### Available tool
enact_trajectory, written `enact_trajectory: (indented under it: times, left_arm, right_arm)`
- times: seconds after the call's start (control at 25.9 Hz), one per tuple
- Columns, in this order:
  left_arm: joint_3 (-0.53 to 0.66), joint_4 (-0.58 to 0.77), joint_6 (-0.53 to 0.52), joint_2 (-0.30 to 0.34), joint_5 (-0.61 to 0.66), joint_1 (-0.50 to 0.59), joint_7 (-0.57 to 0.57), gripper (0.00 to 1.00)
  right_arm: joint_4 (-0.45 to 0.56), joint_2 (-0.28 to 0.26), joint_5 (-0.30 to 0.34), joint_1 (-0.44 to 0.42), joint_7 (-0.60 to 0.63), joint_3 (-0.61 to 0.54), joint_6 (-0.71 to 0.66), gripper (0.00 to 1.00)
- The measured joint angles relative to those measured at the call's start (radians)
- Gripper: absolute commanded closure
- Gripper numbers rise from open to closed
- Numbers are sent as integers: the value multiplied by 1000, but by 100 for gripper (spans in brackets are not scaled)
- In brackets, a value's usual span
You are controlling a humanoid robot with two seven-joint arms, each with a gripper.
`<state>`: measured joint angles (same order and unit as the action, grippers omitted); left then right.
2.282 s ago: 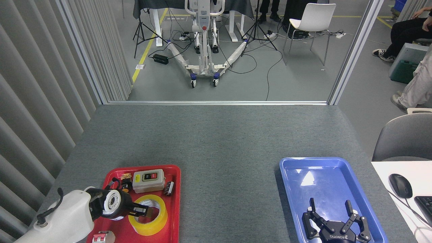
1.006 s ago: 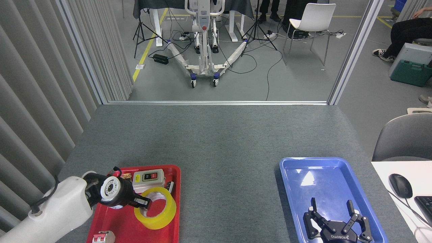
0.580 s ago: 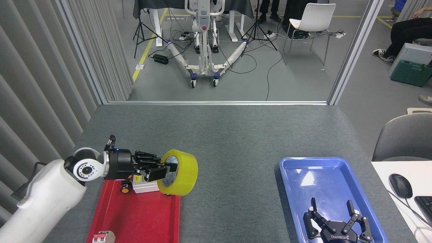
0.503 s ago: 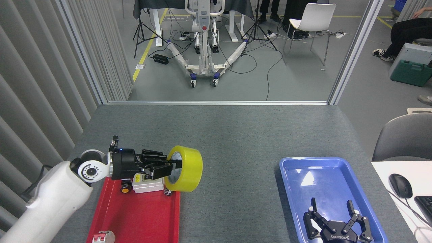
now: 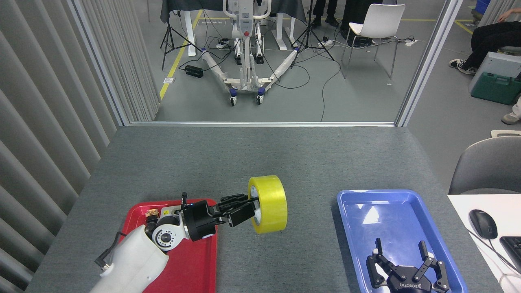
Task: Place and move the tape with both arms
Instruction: 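Carry the tape roll with the left gripper toward the blue tray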
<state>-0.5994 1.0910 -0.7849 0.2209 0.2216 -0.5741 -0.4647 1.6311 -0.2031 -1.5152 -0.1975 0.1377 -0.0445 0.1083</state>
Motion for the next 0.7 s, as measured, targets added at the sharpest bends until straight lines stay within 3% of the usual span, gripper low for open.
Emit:
enact_trajectory:
  times: [0.35, 0.7]
  left_arm:
    - [-2, -102, -1, -156, 122, 19, -7, 100]
    - [-67, -114, -1, -172, 138, 22, -58, 100]
  right_arm:
    - [1, 2, 7, 27, 1, 7, -3, 0]
    - [15, -13, 68, 21, 2, 97, -15, 0]
